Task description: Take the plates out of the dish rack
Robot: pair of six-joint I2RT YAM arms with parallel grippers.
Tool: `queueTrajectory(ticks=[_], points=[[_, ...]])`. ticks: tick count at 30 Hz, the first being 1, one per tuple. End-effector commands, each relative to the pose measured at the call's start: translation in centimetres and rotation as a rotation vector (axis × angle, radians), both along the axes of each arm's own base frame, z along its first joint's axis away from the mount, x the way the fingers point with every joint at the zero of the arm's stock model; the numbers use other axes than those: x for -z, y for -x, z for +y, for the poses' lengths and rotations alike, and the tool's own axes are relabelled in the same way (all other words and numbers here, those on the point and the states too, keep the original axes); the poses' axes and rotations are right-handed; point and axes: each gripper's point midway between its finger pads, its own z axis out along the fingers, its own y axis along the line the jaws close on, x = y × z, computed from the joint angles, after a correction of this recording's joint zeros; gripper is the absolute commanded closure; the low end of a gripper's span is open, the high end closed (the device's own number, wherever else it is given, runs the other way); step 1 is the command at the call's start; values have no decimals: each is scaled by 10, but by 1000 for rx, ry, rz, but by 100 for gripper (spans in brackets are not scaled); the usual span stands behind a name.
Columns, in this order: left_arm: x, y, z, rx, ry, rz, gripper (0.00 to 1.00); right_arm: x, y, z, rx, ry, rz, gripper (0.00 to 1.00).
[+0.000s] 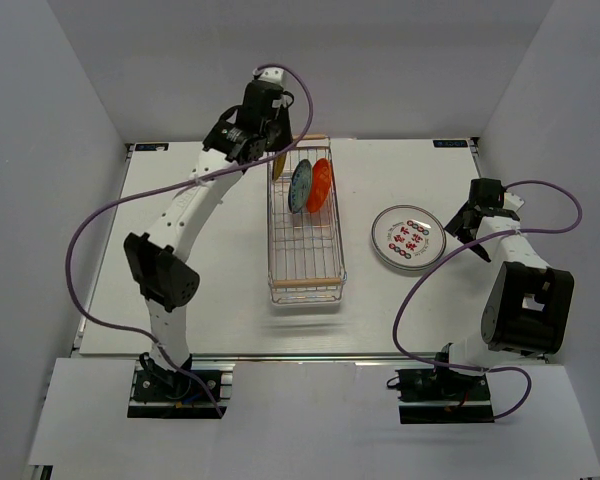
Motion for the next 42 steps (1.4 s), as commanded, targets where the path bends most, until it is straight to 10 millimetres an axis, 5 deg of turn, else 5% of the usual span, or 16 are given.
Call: queueTrajectory(ticks=[1, 4, 8, 17, 21, 25, 32, 42], points=[[-67, 16, 41, -134, -12, -150, 96, -19, -8, -4, 14, 16, -47, 11], [-70, 22, 90, -327, -115, -160, 100, -19, -7, -5, 10, 17, -42, 11], [-38, 26, 148, -601, -292, -109, 100, -20, -7, -4, -1, 20, -35, 11], [99, 35, 214, -791, -419, 176, 100, -23, -4, -5, 0, 32, -30, 11], [142, 41, 245, -838, -435, 278, 100, -22, -6, -5, -8, 28, -24, 11], [184, 44, 263, -874, -450, 385, 100, -19, -5, -6, -7, 31, -3, 11], [228, 38, 273, -894, -473, 497, 95, -18, -3, -7, 0, 34, 16, 11], [235, 37, 276, -908, -467, 514, 69, -20, -1, -7, 4, 37, 16, 11]])
